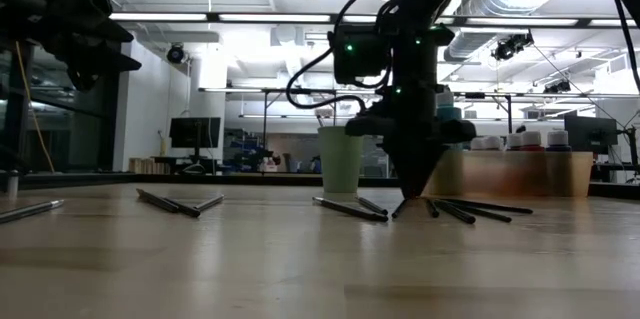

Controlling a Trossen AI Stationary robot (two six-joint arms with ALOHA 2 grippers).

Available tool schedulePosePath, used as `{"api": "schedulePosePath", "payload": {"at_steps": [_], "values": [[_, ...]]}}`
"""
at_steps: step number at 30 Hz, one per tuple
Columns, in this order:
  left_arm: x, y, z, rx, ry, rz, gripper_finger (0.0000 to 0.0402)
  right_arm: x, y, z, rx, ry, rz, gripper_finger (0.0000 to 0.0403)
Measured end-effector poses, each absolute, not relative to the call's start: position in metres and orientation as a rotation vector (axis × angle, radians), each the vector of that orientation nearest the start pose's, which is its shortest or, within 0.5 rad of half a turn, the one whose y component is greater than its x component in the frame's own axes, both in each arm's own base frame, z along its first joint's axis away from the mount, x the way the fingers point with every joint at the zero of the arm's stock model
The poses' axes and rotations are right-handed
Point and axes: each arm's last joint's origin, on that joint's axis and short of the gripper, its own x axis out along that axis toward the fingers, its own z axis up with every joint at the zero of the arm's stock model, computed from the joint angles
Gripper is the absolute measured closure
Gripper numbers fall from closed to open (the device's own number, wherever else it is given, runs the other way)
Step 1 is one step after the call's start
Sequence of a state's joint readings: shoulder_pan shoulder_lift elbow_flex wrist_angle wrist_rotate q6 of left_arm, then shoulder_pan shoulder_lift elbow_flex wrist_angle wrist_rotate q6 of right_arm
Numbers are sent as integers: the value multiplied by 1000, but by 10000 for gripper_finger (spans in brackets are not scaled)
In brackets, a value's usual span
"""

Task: Pick & Place Paint Supplies
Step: Put the gold paintbrush into the green cup

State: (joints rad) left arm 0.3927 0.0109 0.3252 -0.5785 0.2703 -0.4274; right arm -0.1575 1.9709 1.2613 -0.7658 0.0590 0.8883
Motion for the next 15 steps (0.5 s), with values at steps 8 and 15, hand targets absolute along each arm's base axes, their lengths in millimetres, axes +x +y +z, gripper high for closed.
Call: {"api": "schedulePosePath", "payload": {"at_steps": [8,15], "values": [[61,17,214,-511,221,174,187,354,-59,136,750,1281,-808,399],[61,17,215,-510,218,174,187,355,-55,153,720,1209,-784,399]]}}
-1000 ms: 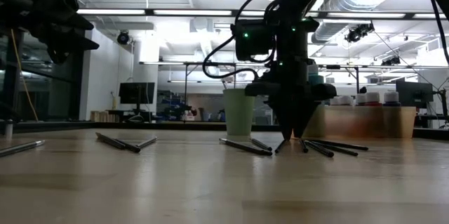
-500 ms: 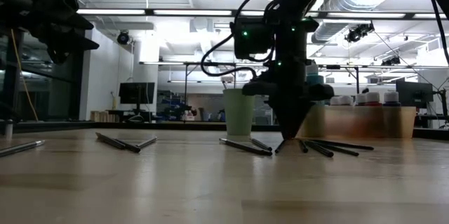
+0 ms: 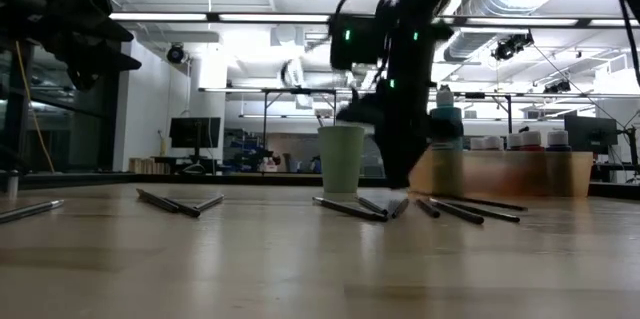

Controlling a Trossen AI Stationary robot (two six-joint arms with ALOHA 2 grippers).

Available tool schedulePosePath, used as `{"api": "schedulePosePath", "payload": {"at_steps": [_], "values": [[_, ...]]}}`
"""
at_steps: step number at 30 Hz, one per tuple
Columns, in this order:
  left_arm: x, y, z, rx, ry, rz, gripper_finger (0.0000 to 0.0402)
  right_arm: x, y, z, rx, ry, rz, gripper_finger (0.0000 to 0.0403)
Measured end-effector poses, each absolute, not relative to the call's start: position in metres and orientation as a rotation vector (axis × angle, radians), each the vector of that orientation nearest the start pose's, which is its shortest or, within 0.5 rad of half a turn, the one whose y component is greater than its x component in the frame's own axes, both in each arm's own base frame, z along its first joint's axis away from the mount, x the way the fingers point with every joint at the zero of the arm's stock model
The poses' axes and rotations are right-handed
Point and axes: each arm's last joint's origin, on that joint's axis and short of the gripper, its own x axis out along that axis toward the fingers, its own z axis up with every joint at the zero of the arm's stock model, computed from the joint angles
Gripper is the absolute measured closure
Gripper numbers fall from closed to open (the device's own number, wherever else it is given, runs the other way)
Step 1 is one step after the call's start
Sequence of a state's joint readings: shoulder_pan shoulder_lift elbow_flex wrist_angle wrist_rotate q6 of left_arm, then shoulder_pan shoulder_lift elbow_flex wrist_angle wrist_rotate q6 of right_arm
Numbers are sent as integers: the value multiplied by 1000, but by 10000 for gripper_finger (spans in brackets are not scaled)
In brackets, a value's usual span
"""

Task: Pick & Place Paint Supplies
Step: Put the gold paintbrush into the green cup

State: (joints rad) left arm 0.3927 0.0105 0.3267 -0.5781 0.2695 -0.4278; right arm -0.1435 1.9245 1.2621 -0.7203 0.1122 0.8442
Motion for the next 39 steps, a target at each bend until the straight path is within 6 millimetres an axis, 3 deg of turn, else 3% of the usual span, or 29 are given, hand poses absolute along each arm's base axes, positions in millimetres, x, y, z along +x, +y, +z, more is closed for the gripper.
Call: {"api": "schedulePosePath", "payload": {"at_steps": [6,15,19,29,35,39], "values": [[61,17,215,-510,218,176,187,349,-54,195,688,1044,-789,399],[61,17,215,-510,218,175,187,342,-59,279,581,524,-786,399],[61,17,215,-510,219,173,187,341,-59,301,509,378,-780,399],[61,17,215,-507,219,173,187,349,-66,323,313,170,-830,399],[61,17,215,-507,220,174,187,346,-80,322,245,186,-926,399],[61,17,215,-507,219,174,187,351,-92,308,246,228,-936,399]]}}
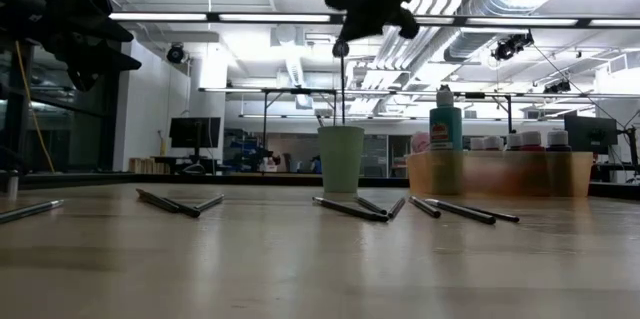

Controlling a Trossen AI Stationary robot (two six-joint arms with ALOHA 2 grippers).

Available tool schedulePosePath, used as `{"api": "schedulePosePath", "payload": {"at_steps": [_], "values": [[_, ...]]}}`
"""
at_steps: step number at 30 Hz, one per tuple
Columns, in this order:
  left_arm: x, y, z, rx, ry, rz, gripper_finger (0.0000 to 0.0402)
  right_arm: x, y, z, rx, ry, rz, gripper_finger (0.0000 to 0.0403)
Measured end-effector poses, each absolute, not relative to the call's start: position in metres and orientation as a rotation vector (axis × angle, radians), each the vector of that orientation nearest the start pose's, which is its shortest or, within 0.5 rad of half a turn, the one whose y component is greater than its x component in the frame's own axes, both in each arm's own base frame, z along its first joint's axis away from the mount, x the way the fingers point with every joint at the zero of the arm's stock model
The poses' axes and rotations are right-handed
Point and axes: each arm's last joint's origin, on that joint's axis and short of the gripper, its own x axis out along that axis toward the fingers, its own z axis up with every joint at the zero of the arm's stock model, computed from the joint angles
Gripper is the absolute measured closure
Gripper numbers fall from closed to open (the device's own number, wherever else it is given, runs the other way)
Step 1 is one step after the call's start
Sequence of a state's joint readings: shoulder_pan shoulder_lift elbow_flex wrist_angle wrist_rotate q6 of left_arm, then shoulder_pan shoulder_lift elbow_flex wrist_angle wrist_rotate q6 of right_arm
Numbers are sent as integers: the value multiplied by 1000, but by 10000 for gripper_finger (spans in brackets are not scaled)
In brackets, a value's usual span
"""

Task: Pick & Place Paint Supplies
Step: Put the gold paintbrush into the green cup

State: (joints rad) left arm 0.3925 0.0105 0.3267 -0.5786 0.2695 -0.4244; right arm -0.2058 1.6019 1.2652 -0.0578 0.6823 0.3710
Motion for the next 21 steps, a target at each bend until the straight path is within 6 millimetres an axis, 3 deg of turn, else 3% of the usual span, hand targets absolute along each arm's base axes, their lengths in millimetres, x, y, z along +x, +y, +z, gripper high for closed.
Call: {"api": "schedulePosePath", "payload": {"at_steps": [12,21], "values": [[61,17,215,-507,219,176,187,369,-104,262,257,385,-943,399],[61,17,214,-507,220,176,187,364,-105,253,353,446,-966,371]]}}
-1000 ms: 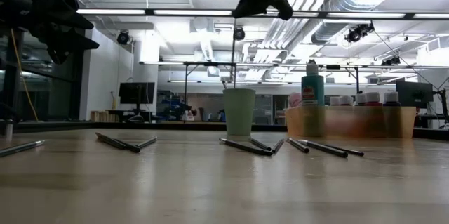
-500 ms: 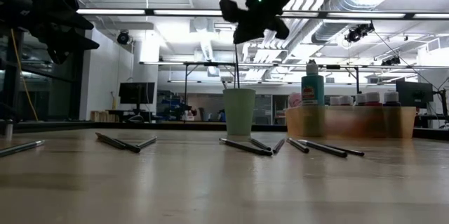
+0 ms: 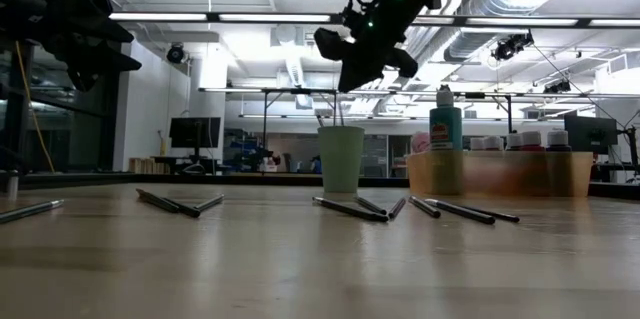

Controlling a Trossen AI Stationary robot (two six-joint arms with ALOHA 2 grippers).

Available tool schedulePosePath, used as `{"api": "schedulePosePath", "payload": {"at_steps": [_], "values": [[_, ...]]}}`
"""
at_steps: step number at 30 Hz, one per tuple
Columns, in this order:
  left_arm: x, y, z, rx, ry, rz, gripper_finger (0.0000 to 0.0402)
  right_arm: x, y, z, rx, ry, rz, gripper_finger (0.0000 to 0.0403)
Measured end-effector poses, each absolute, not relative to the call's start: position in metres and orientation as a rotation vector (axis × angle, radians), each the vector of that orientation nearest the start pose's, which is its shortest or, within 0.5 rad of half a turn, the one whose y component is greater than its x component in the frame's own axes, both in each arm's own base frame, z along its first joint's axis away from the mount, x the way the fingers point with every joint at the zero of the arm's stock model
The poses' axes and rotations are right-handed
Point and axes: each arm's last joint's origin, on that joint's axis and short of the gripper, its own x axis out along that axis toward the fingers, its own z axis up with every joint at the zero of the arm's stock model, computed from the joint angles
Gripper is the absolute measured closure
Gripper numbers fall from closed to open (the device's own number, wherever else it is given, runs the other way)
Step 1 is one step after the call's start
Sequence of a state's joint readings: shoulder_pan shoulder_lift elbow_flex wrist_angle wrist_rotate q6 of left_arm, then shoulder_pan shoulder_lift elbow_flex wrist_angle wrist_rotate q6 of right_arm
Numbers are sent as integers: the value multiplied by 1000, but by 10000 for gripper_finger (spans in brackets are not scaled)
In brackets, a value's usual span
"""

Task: Pick & Place Paint Supplies
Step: Put the gold paintbrush into the green cup

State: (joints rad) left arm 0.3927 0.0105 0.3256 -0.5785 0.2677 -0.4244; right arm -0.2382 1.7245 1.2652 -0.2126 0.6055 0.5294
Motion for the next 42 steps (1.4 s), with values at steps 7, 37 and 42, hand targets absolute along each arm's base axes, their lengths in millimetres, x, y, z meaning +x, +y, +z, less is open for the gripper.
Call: {"api": "schedulePosePath", "payload": {"at_steps": [7,37,42], "values": [[61,17,214,-507,220,175,187,363,-98,249,481,471,-919,289],[61,17,214,-508,220,175,187,302,-9,202,1086,1129,-755,246],[61,17,214,-507,220,176,187,294,3,190,1060,1192,-765,247]]}}
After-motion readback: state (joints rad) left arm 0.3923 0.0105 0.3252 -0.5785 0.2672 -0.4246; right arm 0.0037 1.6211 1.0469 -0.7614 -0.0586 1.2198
